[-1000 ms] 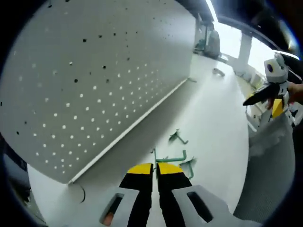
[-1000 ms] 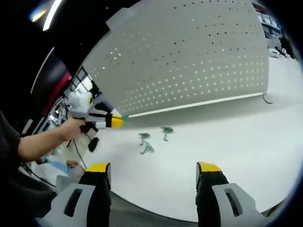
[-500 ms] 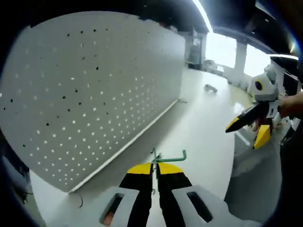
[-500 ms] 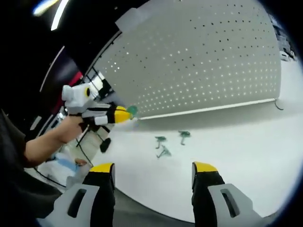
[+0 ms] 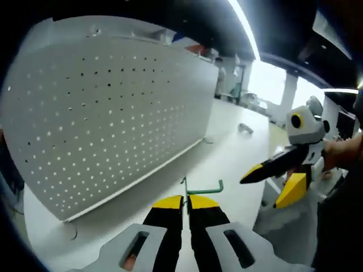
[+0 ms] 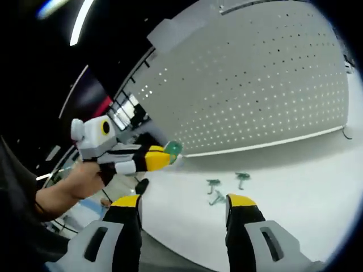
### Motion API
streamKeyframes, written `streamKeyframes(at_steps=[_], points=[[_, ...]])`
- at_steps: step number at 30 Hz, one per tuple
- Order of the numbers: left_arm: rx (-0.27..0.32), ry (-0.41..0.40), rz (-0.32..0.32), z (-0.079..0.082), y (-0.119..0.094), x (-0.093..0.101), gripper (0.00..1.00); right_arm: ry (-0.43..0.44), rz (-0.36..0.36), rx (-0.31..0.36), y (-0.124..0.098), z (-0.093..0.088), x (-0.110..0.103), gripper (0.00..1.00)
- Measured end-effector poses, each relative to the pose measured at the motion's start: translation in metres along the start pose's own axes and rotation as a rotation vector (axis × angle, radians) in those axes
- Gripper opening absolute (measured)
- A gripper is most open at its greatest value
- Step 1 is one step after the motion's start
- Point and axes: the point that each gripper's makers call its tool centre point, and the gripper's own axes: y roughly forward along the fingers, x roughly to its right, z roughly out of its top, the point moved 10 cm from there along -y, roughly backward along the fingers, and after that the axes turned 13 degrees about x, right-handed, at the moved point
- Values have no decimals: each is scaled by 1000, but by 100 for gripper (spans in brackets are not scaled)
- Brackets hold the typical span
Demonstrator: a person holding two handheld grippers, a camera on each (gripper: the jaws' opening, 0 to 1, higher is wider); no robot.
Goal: Insert the hook assembly into the mounting plate slot until the hook locks in place.
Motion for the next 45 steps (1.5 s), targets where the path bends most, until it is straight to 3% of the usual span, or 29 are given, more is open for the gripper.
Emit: streamKeyframes(at_steps=[9, 15, 19, 25, 31, 34, 38, 45], points=[[74, -90, 17, 0, -8, 19, 2, 33, 59, 51, 15, 10, -17, 52], [92, -119, 27, -3, -14, 26, 2, 101, 77, 91, 16, 13, -23, 47], [115, -149, 29, -3, -16, 30, 2, 129, 77, 122, 16, 14, -22, 37], [131, -166, 23, -5, -15, 38, 2, 194, 58, 156, 18, 12, -18, 33], [166, -193, 28, -2, -18, 45, 2, 254, 67, 189, 20, 14, -20, 18], [176, -184, 32, 0, -21, 47, 2, 266, 71, 194, 23, 15, -21, 12], [197, -176, 48, 2, -25, 47, 2, 246, 80, 204, 26, 15, -27, 11], [212, -161, 83, 1, -31, 48, 2, 293, 94, 197, 28, 13, -29, 8]])
